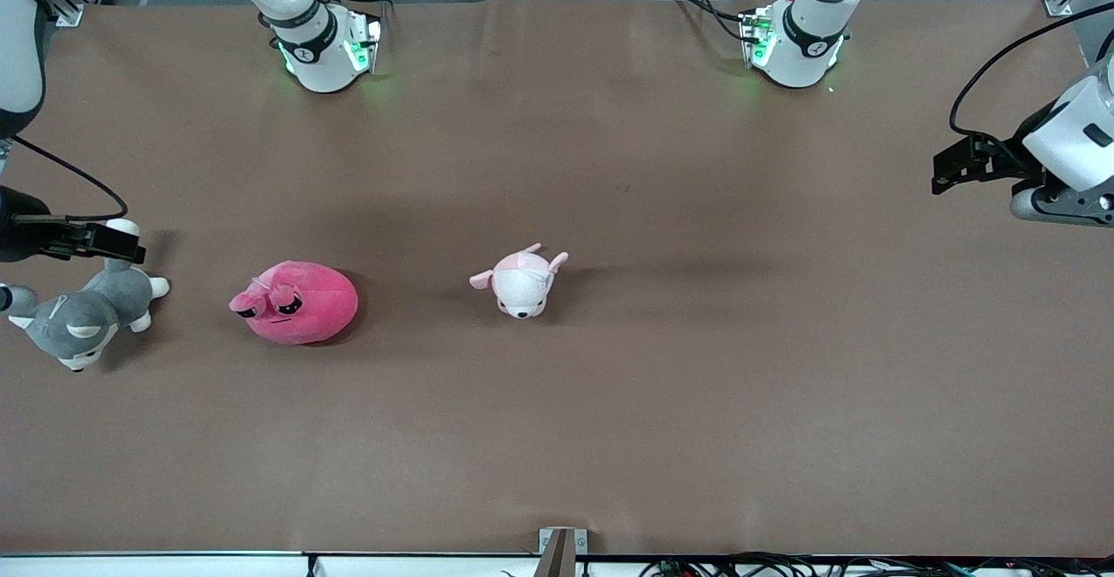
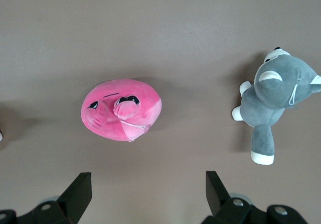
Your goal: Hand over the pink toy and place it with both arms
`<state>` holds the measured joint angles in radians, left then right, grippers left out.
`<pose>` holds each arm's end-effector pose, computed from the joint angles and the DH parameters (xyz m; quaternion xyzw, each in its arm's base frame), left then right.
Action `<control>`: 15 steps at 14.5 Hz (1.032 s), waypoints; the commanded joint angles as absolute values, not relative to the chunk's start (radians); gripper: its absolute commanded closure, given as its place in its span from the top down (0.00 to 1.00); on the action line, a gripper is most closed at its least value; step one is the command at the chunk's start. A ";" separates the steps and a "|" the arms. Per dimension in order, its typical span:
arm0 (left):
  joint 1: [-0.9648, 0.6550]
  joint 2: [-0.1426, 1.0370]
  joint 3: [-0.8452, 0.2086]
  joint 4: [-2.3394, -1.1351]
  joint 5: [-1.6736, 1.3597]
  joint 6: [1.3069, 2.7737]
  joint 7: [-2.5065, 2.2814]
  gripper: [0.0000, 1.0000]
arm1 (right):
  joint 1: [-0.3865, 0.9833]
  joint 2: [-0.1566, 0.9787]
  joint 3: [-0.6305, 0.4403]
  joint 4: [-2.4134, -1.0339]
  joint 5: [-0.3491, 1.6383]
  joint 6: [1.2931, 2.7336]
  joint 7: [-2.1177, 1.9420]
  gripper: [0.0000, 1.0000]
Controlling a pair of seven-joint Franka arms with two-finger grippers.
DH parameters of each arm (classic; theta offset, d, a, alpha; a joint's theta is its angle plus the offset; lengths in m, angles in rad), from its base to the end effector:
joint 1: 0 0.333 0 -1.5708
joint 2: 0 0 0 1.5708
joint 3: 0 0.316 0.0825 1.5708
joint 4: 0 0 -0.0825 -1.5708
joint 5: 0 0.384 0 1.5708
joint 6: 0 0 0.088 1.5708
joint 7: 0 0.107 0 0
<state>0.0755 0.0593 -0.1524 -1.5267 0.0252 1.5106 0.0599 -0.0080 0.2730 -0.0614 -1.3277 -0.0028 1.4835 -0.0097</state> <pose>0.5645 -0.0380 0.6073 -0.9969 0.0680 0.0373 0.0084 0.6245 -0.0384 0.5698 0.9978 -0.0292 -0.0586 0.0074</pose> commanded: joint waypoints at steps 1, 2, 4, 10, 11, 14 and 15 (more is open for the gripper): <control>0.074 0.041 -0.147 -1.539 0.041 1.509 0.078 1.00 | -0.012 0.177 -0.051 -1.437 -0.009 1.489 -0.014 1.00; 0.074 0.041 -0.147 -1.539 0.040 1.509 0.078 1.00 | -0.011 0.151 -0.051 -1.466 -0.009 1.494 -0.014 1.00; 0.077 0.041 -0.147 -1.539 0.035 1.509 0.080 1.00 | -0.003 0.094 -0.048 -1.526 -0.009 1.522 -0.014 1.00; 0.077 0.044 -0.146 -1.539 0.034 1.509 0.078 1.00 | -0.006 -0.017 -0.048 -1.617 -0.009 1.533 -0.014 1.00; 0.071 0.044 -0.140 -1.539 0.034 1.509 0.078 1.00 | -0.005 -0.031 -0.048 -1.618 -0.009 1.522 -0.012 1.00; -0.001 0.043 -0.066 -1.539 0.035 1.509 0.078 1.00 | 0.000 -0.060 -0.046 -1.621 -0.008 1.506 -0.012 1.00; 0.002 0.041 -0.064 -1.540 0.034 1.508 0.080 1.00 | 0.006 -0.063 -0.046 -1.620 -0.008 1.506 -0.012 1.00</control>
<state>0.0266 0.0592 -0.0936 -1.5274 0.0252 1.5103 0.0600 -0.0025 -0.0183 -0.0497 -1.5779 -0.0028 1.5019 -0.0100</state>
